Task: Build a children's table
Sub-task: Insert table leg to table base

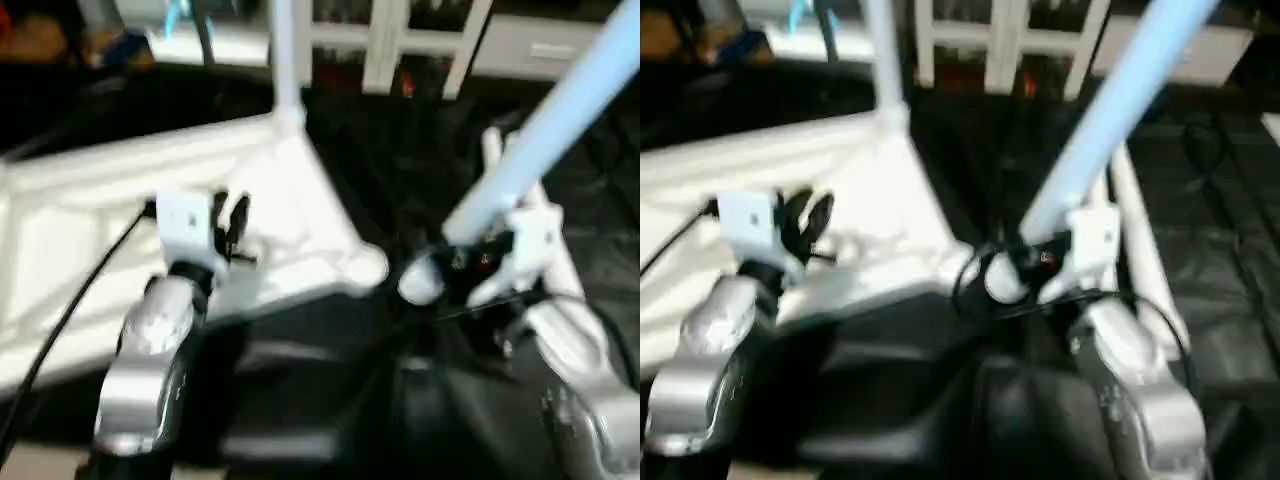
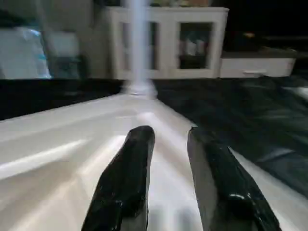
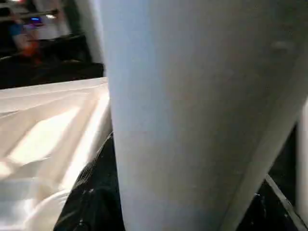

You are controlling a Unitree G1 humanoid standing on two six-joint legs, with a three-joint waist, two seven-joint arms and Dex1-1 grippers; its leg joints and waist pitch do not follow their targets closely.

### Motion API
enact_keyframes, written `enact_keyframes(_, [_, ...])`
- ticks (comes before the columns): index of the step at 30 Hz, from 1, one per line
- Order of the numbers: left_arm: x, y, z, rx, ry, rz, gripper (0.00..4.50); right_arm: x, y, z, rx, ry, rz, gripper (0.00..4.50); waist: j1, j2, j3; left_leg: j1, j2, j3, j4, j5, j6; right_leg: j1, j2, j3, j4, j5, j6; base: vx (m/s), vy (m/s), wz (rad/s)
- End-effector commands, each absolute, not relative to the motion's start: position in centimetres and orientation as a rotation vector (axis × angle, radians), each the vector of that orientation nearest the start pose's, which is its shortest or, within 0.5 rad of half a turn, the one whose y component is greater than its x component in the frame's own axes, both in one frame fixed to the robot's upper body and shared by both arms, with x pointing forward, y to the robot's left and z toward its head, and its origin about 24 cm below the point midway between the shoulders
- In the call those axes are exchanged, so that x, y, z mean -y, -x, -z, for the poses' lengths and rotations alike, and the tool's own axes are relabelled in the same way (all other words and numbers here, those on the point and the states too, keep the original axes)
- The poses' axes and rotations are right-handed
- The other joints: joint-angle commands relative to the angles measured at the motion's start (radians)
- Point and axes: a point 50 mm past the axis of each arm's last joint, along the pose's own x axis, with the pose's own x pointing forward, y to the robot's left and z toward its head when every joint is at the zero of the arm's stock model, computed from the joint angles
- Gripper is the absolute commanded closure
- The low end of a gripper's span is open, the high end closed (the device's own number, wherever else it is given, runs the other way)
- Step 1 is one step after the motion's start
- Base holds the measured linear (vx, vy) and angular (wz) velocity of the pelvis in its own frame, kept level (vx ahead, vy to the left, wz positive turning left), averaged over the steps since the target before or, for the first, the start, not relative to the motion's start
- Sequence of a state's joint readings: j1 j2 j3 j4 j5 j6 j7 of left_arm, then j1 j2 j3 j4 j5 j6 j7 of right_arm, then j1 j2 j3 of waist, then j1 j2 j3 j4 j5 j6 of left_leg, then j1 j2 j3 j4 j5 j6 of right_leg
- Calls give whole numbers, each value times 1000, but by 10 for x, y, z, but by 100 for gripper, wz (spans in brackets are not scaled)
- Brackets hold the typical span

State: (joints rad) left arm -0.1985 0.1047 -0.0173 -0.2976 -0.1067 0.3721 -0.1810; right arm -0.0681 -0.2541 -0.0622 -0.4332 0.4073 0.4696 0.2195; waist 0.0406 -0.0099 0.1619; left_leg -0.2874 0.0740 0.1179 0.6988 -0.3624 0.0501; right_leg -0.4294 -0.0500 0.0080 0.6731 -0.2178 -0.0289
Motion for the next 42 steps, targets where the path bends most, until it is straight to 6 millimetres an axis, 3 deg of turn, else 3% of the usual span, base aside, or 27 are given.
enact_keyframes(1, [-134, -275, -127, 113, -17, 327, 307, 163, -250, -130, 77, -115, -367, 272, 18, -27, -67, -112, 3, -45, -13, 295, 9, 180, -128, 113, -73, 481, -194, 96, -55, 5])
enact_keyframes(2, [-133, -275, -127, 117, -13, 344, 307, 163, -250, -131, 81, -116, -369, 272, 18, -27, -67, -112, 3, -45, -13, 295, 9, 180, -128, 113, -73, 481, -194, 96, -55, 5])
enact_keyframes(3, [-130, -272, -127, 117, 4, 429, 307, 164, -249, -134, 101, -125, -380, 272, 5, 11, -68, -113, 43, -49, -101, 479, -47, 128, -63, 39, -40, 830, -148, 0, 0, 0])
enact_keyframes(4, [-129, -271, -126, 107, 17, 454, 307, 165, -249, -135, 108, -126, -381, 272, -6, 37, -78, -108, 91, -59, -112, 527, -24, 104, -36, 20, -33, 756, -132, -109, -33, -1])
enact_keyframes(5, [-129, -271, -125, 103, 22, 461, 307, 165, -249, -136, 110, -127, -381, 272, -10, 47, -81, -97, 124, -71, -108, 508, -17, 92, -42, 15, -32, 646, -149, -109, -33, -1])
enact_keyframes(6, [-129, -271, -123, 87, 39, 486, 307, 166, -249, -137, 117, -130, -379, 272, -17, 49, -91, -68, 161, -82, -100, 485, 1, 70, -64, 19, -44, 460, -205, 0, 0, 0])
enact_keyframes(7, [-129, -271, -123, 83, 43, 516, 290, 166, -249, -138, 121, -129, -377, 272, -19, 41, -78, -81, 149, -68, -111, 416, 15, 76, -75, 25, -64, 347, -256, 0, 0, 0])
enact_keyframes(8, [-128, -271, -122, 70, 44, 561, 280, 167, -249, -139, 123, -127, -376, 272, -16, 37, -73, -81, 142, -57, -116, 348, 22, 77, -80, 30, -76, 287, -275, 0, 0, 0])
enact_keyframes(9, [-126, -270, -121, 55, 52, 607, 274, 168, -249, -139, 124, -122, -376, 272, -15, 33, -62, -85, 135, -43, -128, 208, 24, 82, -86, 35, -94, 142, -295, 0, 0, 0])
enact_keyframes(10, [-125, -269, -120, 47, 43, 640, 270, 169, -250, -139, 125, -119, -376, 272, -14, 28, -55, -78, 134, -32, -139, 102, 15, 80, -90, 38, -112, 5, -291, 0, 0, 0])
enact_keyframes(11, [-123, -267, -118, 20, 29, 724, 260, 170, -250, -139, 126, -111, -378, 272, -15, 26, -49, -76, 133, -29, -145, 59, 10, 79, -92, 39, -119, -65, -281, 0, 0, 0])
enact_keyframes(12, [-122, -266, -117, 14, 28, 737, 246, 171, -250, -139, 126, -110, -379, 272, -13, 33, -46, -62, 137, -19, -151, -6, -11, 67, -93, 39, -128, -182, -259, 0, 0, 0])
enact_keyframes(14, [-120, -264, -113, -27, 2, 872, 231, 172, -251, -141, 126, -90, -402, 272, -18, 29, -38, -63, 138, -15, -166, -67, -36, 66, -91, 39, -138, -291, -218, 0, 0, 0])
enact_keyframes(15, [-120, -264, -113, -36, -6, 899, 228, 172, -251, -141, 126, -85, -410, 272, -19, 32, -41, -57, 140, -12, -171, -80, -52, 62, -90, 38, -139, -317, -194, 0, 0, 0])
enact_keyframes(18, [-124, -264, -104, -127, -74, 1032, 200, 170, -252, -142, 115, -51, -503, 272, -18, 38, -51, -61, 140, -8, -173, 4, -34, 64, -90, 38, -133, -187, -192, 0, 0, 0])
enact_keyframes(20, [-124, -265, -104, -130, -78, 1035, 188, 170, -252, -142, 115, -49, -507, 272, -20, 35, -57, -69, 141, -5, -169, 52, -21, 71, -95, 36, -125, -110, -213, 0, 0, 0])
enact_keyframes(24, [-142, -273, -92, -233, -252, 1092, 146, 169, -251, -147, 121, -21, -620, 272, -17, 44, -67, -71, 140, -3, -161, 132, 34, 74, -96, 33, -112, 34, -248, 0, 0, 0])
enact_keyframes(25, [-144, -274, -91, -239, -266, 1095, 140, 168, -251, -148, 124, -19, -629, 272, -18, 42, -67, -73, 142, -2, -161, 136, 43, 76, -98, 32, -111, 49, -256, 0, 0, 0])
enact_keyframes(29, [-153, -276, -89, -286, -314, 1126, 98, 167, -251, -154, 149, -12, -667, 272, -13, 46, -68, -68, 146, -1, -164, 135, 47, 74, -100, 30, -111, 55, -281, 0, 0, 0])
enact_keyframes(32, [-154, -275, -88, -304, -315, 1145, 98, 166, -251, -156, 161, -9, -674, 272, -12, 47, -66, -70, 148, 0, -165, 135, 44, 75, -103, 30, -109, 61, -293, 0, 0, 0])
enact_keyframes(34, [-156, -277, -86, -323, -303, 1163, 98, 164, -252, -158, 173, -7, -686, 272, -10, 54, -64, -70, 148, 2, -166, 133, 42, 75, -102, 29, -110, 62, -303, 0, 0, 0])
enact_keyframes(36, [-156, -277, -85, -329, -290, 1170, 98, 163, -251, -158, 175, -8, -690, 272, -10, 52, -64, -70, 148, 3, -166, 131, 41, 76, -104, 30, -110, 61, -305, 0, 0, 0])
enact_keyframes(38, [-154, -276, -84, -341, -263, 1199, 98, 161, -251, -158, 178, -9, -696, 272, -6, 60, -63, -72, 148, 2, -166, 134, 40, 78, -105, 30, -109, 57, -309, 0, 0, 0])
enact_keyframes(42, [-152, -275, -81, -358, -270, 1216, 98, 161, -252, -158, 182, -6, -696, 272, -7, 61, -63, -72, 149, 2, -167, 132, 42, 78, -105, 30, -110, 56, -310, 0, 0, 0])
